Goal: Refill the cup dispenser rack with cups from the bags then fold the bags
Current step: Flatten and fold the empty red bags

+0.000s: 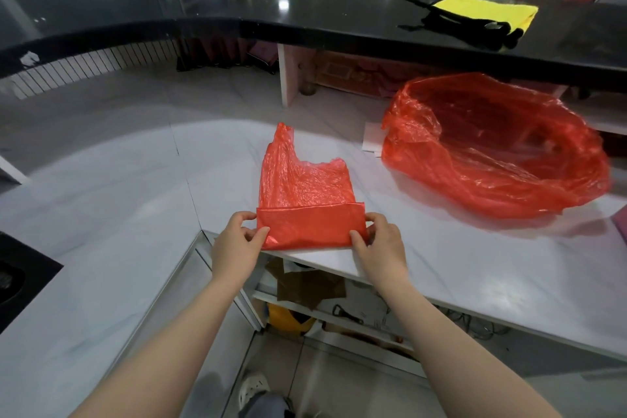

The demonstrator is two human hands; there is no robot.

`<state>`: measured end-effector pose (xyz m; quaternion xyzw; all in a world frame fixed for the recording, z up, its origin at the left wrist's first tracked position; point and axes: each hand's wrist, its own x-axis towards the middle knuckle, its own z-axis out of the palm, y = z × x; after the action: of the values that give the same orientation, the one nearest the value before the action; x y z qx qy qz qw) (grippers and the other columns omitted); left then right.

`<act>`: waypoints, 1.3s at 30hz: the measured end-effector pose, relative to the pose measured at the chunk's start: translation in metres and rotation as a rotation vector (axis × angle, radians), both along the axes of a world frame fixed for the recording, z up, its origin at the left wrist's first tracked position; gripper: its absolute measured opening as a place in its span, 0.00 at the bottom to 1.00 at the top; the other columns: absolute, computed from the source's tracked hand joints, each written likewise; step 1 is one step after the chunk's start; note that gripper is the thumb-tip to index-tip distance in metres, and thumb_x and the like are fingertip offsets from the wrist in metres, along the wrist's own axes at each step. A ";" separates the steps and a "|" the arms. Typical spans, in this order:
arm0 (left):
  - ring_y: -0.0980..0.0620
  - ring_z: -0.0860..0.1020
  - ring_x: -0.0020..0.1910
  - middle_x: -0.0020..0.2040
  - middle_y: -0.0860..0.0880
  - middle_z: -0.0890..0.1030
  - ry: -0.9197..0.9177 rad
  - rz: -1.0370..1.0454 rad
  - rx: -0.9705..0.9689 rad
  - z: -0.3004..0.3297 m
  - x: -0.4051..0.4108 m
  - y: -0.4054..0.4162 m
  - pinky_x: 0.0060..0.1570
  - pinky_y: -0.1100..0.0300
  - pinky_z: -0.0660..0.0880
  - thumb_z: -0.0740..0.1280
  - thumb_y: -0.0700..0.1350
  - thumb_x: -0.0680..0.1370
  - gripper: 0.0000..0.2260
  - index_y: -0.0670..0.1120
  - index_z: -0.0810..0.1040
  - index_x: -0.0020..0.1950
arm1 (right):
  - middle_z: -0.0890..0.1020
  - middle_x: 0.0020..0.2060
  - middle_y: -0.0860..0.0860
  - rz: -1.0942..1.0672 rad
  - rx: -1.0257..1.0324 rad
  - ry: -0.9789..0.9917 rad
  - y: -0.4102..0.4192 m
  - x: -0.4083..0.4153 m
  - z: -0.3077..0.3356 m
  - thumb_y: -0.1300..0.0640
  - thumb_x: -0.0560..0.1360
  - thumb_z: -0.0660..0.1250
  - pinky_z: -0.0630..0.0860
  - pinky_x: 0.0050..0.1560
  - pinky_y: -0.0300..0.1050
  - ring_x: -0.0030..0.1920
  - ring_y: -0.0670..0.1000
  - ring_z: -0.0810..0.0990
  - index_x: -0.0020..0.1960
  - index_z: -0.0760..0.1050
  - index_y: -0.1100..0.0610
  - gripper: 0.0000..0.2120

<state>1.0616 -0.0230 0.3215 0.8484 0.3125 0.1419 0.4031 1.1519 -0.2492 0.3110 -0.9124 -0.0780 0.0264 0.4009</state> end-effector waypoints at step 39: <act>0.67 0.74 0.43 0.44 0.61 0.79 -0.011 -0.365 0.192 0.008 -0.014 0.010 0.45 0.67 0.73 0.68 0.44 0.77 0.07 0.57 0.78 0.49 | 0.77 0.50 0.39 0.404 -0.131 -0.096 -0.032 -0.008 0.017 0.45 0.67 0.67 0.70 0.61 0.46 0.54 0.43 0.74 0.56 0.75 0.43 0.18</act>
<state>1.0473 -0.0129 0.3297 0.9247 0.1363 0.1000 0.3411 1.1441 -0.2817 0.3276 -0.9025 -0.2764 0.0677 0.3234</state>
